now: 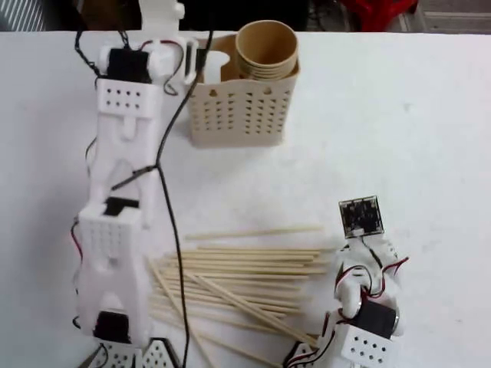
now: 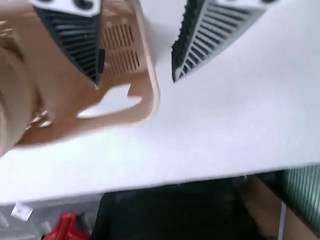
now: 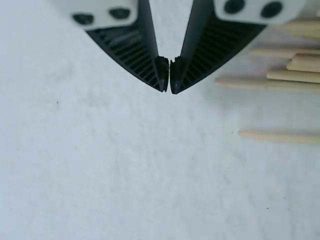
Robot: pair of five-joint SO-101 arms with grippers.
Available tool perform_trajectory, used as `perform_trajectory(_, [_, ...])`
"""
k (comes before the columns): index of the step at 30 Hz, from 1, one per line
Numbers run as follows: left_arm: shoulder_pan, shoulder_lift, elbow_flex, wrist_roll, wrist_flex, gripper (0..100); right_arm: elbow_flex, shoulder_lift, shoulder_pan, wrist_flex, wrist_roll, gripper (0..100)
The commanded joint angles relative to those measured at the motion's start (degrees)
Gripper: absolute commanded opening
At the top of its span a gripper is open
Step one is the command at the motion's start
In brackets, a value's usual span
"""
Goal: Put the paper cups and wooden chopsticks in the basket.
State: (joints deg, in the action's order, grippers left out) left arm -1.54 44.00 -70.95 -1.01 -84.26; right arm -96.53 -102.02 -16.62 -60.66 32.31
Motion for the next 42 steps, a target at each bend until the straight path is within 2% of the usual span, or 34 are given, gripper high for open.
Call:
perform_trajectory(1, [0.3,4.0,-7.6,-0.6,-4.7,23,-0.4,-0.6,-0.4,-0.4,0.3,2.5])
perform_trajectory(6, [-0.8,8.7,-12.7,-0.1,-11.2,20,-0.4,-0.6,-0.4,-0.4,0.3,2.5])
perform_trajectory(10, [-1.5,9.2,-13.2,-0.1,-14.8,2,-0.4,-0.6,-0.4,-0.4,0.3,2.5])
perform_trajectory(19, [-1.5,0.3,-11.5,-0.6,-18.3,2,-0.4,-0.6,-0.4,-0.4,0.3,2.5])
perform_trajectory(24, [-2.0,-11.4,3.4,0.9,-17.8,2,-0.4,-0.6,-0.4,-0.4,0.3,2.5])
perform_trajectory(31, [-2.1,-24.5,16.5,1.2,-18.1,2,-0.4,-0.6,-0.4,-0.4,0.3,2.5])
perform_trajectory(42, [-1.0,-30.4,27.8,-3.9,-18.2,2,-0.4,-0.6,-0.4,-0.4,0.3,2.5])
